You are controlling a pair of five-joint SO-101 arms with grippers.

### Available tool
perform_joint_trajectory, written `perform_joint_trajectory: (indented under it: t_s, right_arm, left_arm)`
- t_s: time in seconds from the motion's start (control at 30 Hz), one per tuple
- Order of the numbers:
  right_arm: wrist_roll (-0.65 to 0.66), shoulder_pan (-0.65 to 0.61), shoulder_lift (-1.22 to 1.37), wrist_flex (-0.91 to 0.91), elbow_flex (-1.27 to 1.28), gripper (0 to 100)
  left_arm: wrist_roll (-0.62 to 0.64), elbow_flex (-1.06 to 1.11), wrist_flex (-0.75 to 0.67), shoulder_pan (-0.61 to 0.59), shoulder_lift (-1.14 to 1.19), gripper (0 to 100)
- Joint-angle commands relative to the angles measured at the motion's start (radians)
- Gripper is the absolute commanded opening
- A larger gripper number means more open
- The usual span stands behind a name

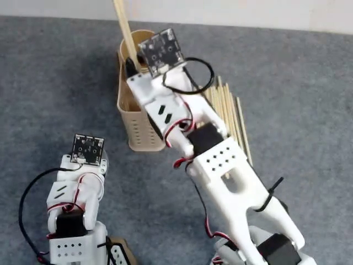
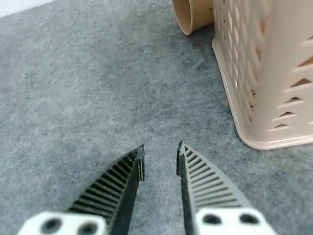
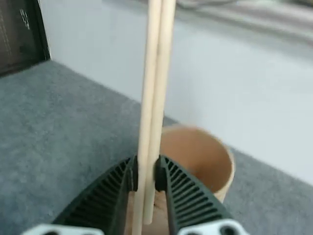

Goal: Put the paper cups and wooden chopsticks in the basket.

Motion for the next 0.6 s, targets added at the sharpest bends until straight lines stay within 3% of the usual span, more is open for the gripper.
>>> perform_joint_trajectory:
  t_s: [0.0,0.37,0.57]
  right_arm:
    - [-0.012,0.008,-0.093,-0.077,0.101,0.5]
    - [-0.012,0.012,-0.242,-0.18,0.375,1.5]
    - [-0.012,0.012,-0.257,-0.179,0.375,20.2]
  left_arm:
    - [0.003,-0.002,-0.023,0.001,-0.007,13]
    - [0.003,-0.001,-0.023,0.001,-0.007,13]
    - [0.003,0.001,-0.023,0.001,-0.007,13]
